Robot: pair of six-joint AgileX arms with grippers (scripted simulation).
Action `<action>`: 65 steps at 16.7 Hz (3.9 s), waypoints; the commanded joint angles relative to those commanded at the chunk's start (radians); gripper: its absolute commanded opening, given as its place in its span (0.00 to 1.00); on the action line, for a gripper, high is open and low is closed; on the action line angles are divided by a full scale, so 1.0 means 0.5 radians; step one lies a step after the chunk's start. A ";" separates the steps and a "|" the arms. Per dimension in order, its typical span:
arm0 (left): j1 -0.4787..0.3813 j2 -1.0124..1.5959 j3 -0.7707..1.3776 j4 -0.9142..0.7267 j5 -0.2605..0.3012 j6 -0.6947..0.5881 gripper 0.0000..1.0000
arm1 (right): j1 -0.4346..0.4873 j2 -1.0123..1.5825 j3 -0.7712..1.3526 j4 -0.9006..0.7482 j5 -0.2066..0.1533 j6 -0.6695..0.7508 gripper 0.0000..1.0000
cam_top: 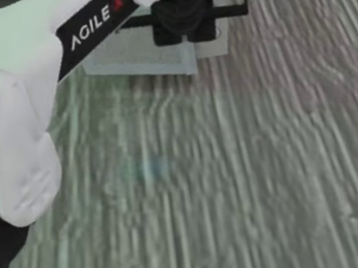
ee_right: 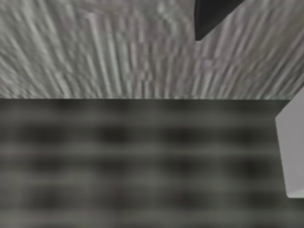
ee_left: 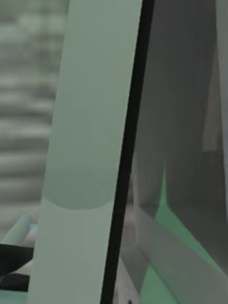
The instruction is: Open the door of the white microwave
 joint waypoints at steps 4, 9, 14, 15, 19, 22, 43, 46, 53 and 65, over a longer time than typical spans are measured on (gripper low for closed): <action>0.001 -0.023 -0.031 0.022 0.007 0.011 0.00 | 0.000 0.000 0.000 0.000 0.000 0.000 1.00; 0.001 -0.023 -0.031 0.022 0.007 0.011 0.00 | 0.000 0.000 0.000 0.000 0.000 0.000 1.00; 0.001 -0.023 -0.031 0.022 0.007 0.011 0.00 | 0.000 0.000 0.000 0.000 0.000 0.000 1.00; 0.001 -0.023 -0.031 0.022 0.007 0.011 0.00 | 0.000 0.000 0.000 0.000 0.000 0.000 1.00; 0.001 -0.023 -0.031 0.022 0.007 0.011 0.00 | 0.000 0.000 0.000 0.000 0.000 0.000 1.00; 0.001 -0.023 -0.031 0.022 0.007 0.011 0.00 | 0.000 0.000 0.000 0.000 0.000 0.000 1.00; 0.020 -0.274 -0.464 0.253 0.105 0.214 0.00 | 0.000 0.000 0.000 0.000 0.000 0.000 1.00; 0.020 -0.274 -0.464 0.253 0.105 0.214 0.00 | 0.000 0.000 0.000 0.000 0.000 0.000 1.00; 0.020 -0.274 -0.464 0.253 0.105 0.214 0.00 | 0.000 0.000 0.000 0.000 0.000 0.000 1.00; 0.028 -0.353 -0.609 0.320 0.148 0.297 0.00 | 0.000 0.000 0.000 0.000 0.000 0.000 1.00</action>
